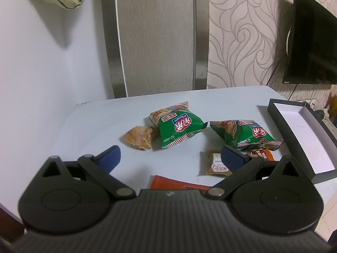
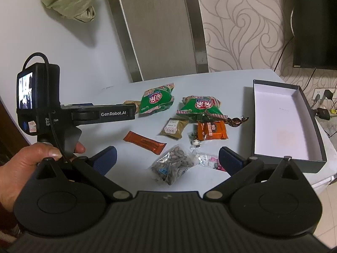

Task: Organize snacks
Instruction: 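Move the left gripper toward the orange wrapped bar on the table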

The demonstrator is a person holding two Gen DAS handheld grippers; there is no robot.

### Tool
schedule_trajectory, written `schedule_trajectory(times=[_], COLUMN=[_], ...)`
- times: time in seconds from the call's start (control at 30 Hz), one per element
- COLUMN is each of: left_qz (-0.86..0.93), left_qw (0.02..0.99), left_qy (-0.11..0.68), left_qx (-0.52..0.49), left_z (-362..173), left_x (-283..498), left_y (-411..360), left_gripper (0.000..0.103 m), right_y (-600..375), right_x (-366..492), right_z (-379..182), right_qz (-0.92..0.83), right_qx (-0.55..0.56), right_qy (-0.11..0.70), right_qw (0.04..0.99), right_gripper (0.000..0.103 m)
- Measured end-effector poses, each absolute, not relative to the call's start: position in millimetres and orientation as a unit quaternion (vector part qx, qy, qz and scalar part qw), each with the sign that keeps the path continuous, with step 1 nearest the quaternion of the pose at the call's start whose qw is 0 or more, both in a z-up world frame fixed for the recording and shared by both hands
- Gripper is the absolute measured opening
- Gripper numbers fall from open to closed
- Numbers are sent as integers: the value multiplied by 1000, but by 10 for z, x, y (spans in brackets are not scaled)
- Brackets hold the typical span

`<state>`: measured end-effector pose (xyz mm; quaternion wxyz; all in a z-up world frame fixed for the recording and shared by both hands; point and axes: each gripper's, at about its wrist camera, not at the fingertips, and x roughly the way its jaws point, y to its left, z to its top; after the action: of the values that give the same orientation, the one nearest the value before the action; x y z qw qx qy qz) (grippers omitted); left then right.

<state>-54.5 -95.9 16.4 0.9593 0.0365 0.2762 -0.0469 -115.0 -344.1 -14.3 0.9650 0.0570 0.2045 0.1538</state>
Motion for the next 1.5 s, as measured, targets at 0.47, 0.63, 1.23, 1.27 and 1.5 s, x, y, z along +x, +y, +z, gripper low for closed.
schedule_trajectory(times=[0.47, 0.63, 1.23, 1.27, 1.5], left_qz=[-37, -26, -31, -33, -56], left_qw=[951, 953, 953, 952, 949], left_qy=[302, 296, 296, 299, 306], left_qx=[56, 57, 61, 61, 55], left_z=[137, 118, 84, 66, -92], left_x=[-445, -449, -438, -442, -512], left_y=[-980, -963, -989, -981, -892], left_gripper=[103, 103, 103, 103, 103], right_y=[-3458, -3441, -3458, -3461, -3540], right_x=[-1098, -1069, -1034, -1029, -994], right_z=[-178, -192, -203, -203, -236], right_qz=[158, 161, 165, 165, 163], right_qx=[63, 59, 59, 59, 74], right_qy=[215, 222, 225, 225, 225], right_qw=[962, 960, 958, 958, 958], right_gripper=[103, 103, 103, 103, 103])
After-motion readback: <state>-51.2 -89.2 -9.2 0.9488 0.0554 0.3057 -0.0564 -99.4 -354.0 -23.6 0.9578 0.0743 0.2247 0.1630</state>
